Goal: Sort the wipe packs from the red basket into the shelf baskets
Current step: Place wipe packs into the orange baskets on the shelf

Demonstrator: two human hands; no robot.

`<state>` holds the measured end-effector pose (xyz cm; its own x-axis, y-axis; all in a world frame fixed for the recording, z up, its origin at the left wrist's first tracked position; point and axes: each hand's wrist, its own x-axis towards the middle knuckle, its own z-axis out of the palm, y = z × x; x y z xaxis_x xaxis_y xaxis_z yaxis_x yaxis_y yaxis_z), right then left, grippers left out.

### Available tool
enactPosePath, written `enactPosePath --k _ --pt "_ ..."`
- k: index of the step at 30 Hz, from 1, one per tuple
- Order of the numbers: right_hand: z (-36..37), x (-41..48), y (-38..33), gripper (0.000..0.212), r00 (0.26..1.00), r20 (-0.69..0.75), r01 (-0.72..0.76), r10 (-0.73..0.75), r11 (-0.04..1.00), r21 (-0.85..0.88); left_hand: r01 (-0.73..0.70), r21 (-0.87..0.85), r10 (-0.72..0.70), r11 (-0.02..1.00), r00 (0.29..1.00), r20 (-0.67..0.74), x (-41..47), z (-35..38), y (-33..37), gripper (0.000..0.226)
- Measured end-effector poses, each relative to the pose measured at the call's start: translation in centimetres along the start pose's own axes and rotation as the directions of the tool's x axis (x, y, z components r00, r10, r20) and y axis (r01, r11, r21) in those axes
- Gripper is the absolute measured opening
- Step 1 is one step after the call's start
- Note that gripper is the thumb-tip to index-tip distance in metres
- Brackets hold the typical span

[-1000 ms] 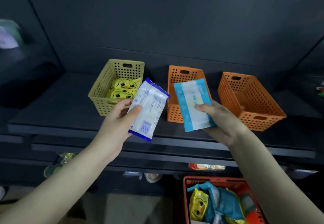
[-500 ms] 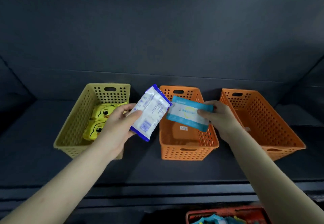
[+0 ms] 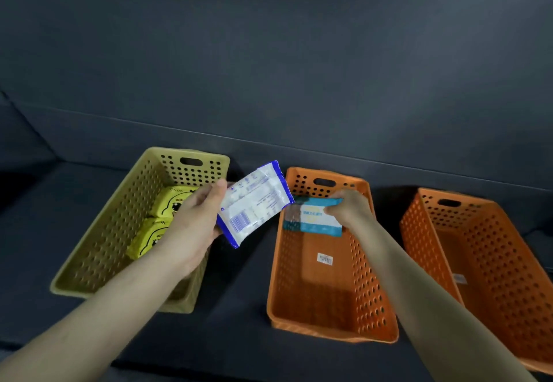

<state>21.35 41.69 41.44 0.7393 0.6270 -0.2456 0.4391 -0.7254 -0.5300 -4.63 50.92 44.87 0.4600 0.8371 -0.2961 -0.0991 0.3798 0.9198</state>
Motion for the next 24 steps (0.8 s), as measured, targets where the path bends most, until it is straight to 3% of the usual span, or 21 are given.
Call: enactPosePath --k 4,8,10,11,12,13,14,16,18,22,23,24 --pt "0.8 0.7 -0.1 0.031 0.996 -0.067 -0.061 0.062 0.998 0.011 0.035 -0.018 -0.035 0.999 0.999 0.010 0.5 -0.3 -0.1 0.021" --pt "0.0 -0.3 -0.9 0.015 1.000 -0.023 0.009 -0.012 0.993 -0.114 0.047 -0.045 -0.046 0.998 0.999 0.022 0.7 -0.6 0.6 0.014" --pt "-1.2 -1.3 -1.7 0.027 0.997 -0.054 0.048 -0.058 0.982 -0.181 0.037 -0.019 -0.036 0.999 0.998 0.043 0.9 -0.6 1.1 0.013" --pt "-1.9 -2.0 -2.3 0.035 0.996 -0.068 0.056 -0.064 0.991 -0.121 0.015 0.013 -0.016 1.000 0.998 0.063 0.9 -0.5 1.3 0.015" --pt "-2.8 -3.0 -2.9 0.040 0.998 -0.060 0.037 -0.034 0.998 0.053 -0.026 0.059 0.020 0.998 0.995 0.094 0.9 -0.4 1.7 0.018" --pt "-3.6 -4.3 -3.6 0.043 1.000 0.007 -0.025 0.024 0.951 0.310 -0.092 0.120 0.076 0.989 0.988 0.132 0.7 -0.2 1.9 0.020" --pt "-4.5 -5.8 -4.4 0.046 0.990 0.131 -0.113 0.048 0.824 0.555 -0.193 0.203 0.156 0.960 0.970 0.184 0.5 0.0 2.1 0.020" --pt "-5.9 -8.8 -5.4 0.056 0.947 0.320 -0.256 0.000 0.599 0.759 -0.447 0.384 0.311 0.808 0.877 0.366 0.0 0.6 2.5 0.020" --pt "-6.6 -11.1 -5.7 0.059 0.931 0.362 -0.298 -0.043 0.483 0.823 -0.621 0.443 0.348 0.646 0.757 0.554 -0.8 1.5 2.6 0.022" --pt "-6.5 -14.9 -4.8 0.016 0.983 0.180 -0.179 0.026 0.319 0.931 -0.762 0.376 0.281 0.528 0.574 0.769 -1.9 2.9 1.8 0.028" --pt "-6.2 -15.7 -4.3 0.008 0.989 0.144 -0.148 0.036 0.282 0.948 -0.769 0.340 0.259 0.541 0.537 0.803 -2.1 3.0 1.6 0.031" --pt "-5.8 -16.4 -3.7 0.013 0.994 0.096 -0.104 0.043 0.267 0.958 -0.745 0.300 0.234 0.597 0.518 0.823 -2.2 3.1 1.3 0.036"
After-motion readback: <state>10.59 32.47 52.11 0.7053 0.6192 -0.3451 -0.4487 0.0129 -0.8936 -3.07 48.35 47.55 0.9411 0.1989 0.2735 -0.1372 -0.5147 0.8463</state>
